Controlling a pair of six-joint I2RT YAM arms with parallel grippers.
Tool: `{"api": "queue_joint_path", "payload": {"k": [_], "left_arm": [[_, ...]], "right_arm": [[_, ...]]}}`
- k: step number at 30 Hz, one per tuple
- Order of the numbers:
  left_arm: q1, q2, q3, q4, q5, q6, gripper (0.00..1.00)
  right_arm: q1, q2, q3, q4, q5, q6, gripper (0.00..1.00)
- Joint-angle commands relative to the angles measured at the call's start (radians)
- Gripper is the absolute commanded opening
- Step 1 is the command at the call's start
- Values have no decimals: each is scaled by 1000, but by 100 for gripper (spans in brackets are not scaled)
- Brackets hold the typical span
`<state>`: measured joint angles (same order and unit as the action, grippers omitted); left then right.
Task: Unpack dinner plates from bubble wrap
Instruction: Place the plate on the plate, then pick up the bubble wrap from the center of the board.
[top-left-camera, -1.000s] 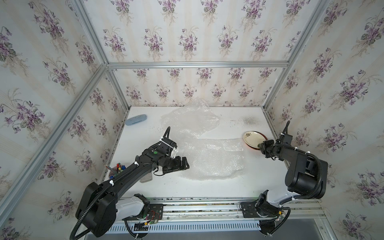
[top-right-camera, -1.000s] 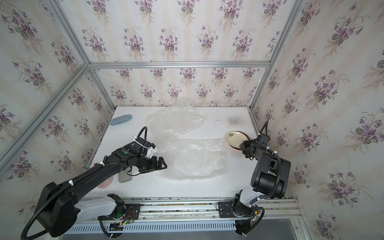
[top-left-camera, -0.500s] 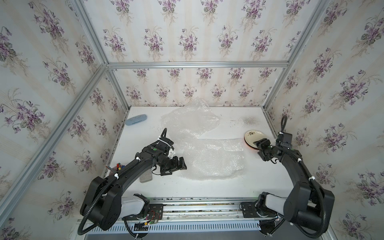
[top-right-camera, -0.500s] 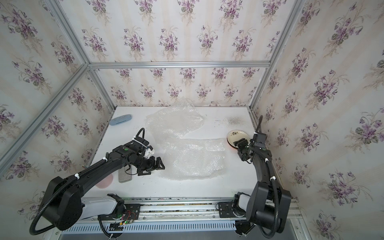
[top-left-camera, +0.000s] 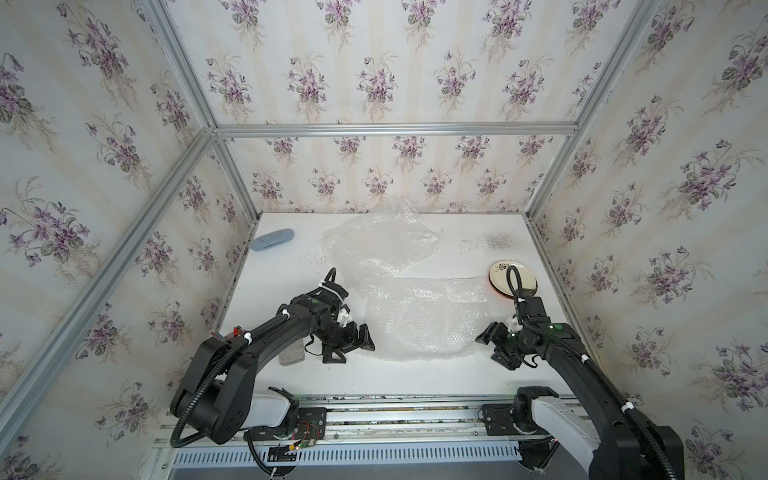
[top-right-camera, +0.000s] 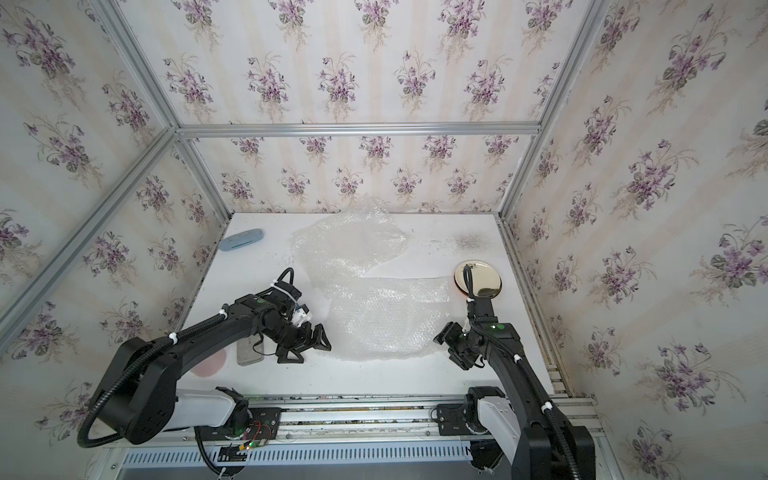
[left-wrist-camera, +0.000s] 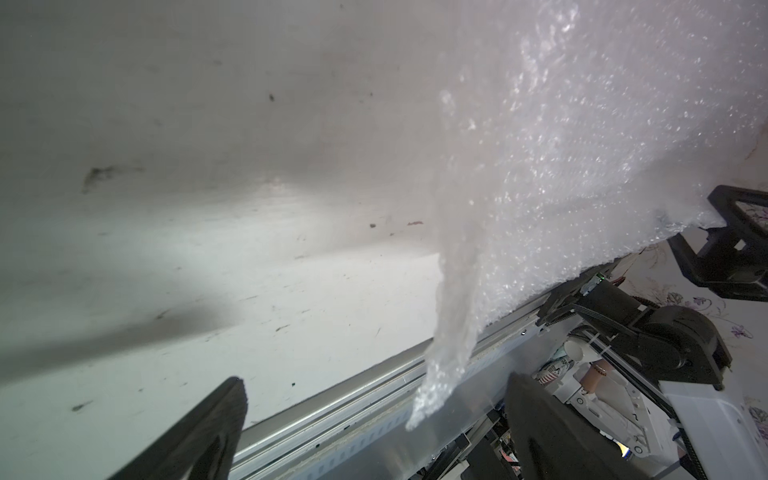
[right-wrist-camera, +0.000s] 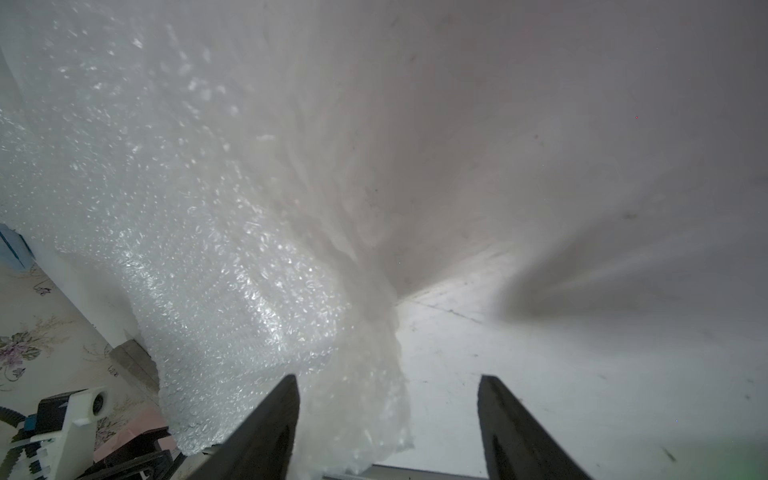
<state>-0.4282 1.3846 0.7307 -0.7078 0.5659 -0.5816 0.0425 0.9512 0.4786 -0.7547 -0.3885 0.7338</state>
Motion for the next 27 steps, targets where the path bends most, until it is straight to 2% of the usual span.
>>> {"api": "queue_joint_path", "payload": {"k": [1,4,7,9,10,12,16,19,20,25,27], "left_arm": [[-3,25,-1,82,29,-42,99],[-3,63,4,131,17,-65,99],[-14,106,16,174,32,-85,98],[-26,135,32,184,29,-86,91],[-31,145,39,187,27,-87,86],[-35,162,49,191,22,-88,65],[-34,169,41,196,-3,-92,35],[-29,147,22,193,-48,-109,4],[-22,135,14,187,-73,-116,0],[74,73,-26,181,-152,-159,0],[123,67,-20,174,-155,-157,0]], "right_arm": [[33,18,-7,26,-32,29,68],[69,18,-1,59,-19,51,66],[73,54,-24,128,-64,85,63],[84,73,-25,164,-70,107,59],[89,75,-24,177,-70,115,56],[91,73,-24,189,-69,128,47],[91,64,-33,200,-81,134,26],[91,47,-57,242,-111,142,17],[90,44,-63,249,-113,144,13],[90,39,-72,258,-113,132,0],[89,38,-77,255,-115,116,0]]}}
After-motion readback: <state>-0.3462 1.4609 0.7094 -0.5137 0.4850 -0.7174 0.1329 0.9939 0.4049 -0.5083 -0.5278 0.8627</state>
